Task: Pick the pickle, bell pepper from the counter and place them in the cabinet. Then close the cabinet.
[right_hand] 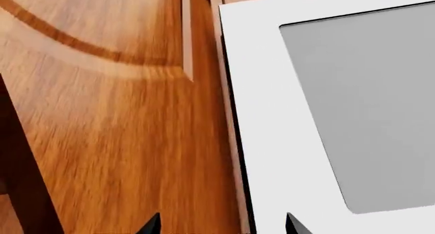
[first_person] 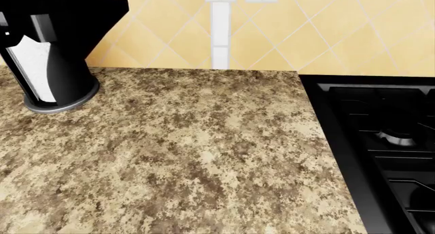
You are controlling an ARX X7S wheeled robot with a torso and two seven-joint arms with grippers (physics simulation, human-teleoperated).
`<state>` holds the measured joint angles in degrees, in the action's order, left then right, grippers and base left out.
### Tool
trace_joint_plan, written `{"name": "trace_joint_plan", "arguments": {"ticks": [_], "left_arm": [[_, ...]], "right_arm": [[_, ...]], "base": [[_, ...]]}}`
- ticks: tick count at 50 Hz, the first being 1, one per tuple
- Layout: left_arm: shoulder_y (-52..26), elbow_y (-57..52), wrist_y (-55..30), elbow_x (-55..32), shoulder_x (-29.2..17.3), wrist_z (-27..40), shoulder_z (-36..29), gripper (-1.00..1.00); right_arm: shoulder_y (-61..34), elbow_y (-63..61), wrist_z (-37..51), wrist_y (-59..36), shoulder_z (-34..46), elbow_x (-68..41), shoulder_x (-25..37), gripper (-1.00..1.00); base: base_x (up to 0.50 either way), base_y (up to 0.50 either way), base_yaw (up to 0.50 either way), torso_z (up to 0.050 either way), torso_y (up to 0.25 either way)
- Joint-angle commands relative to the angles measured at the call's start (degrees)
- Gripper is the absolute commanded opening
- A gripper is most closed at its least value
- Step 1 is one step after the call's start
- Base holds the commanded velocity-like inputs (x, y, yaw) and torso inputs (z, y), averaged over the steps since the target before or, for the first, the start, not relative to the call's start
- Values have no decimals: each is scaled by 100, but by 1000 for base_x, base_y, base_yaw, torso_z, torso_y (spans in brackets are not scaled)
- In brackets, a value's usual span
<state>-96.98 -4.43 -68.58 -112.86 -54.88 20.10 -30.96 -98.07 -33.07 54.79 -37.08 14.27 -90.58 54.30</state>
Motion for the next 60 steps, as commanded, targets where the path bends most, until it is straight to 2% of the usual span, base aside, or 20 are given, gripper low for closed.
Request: {"name": "trace_joint_plan", "arguments": {"ticks": [1,20,44,60], "left_arm": [[40,-33,35,-19,-27,-3,-9,100],[150,-83,121,-21,-57,-32,-14,100],[123,-66,138,-111,-109,7,-43,100],[101,-53,133,-89,-108,-28,-67,100]], "right_arm": [[-790,433,-695,-250,367,590,-816,100],[-1235,640,-1189,-517,1020,831,-1583,100],[-848,1064,-1645,472,504,518,-2339,100],[-446,1906,-1817,467,650,590,-2393,100]], "base": [[0,0,5,10,0],[1,0,4,2,0],[0,1,1,1,0],[1,2,2,1,0]]}}
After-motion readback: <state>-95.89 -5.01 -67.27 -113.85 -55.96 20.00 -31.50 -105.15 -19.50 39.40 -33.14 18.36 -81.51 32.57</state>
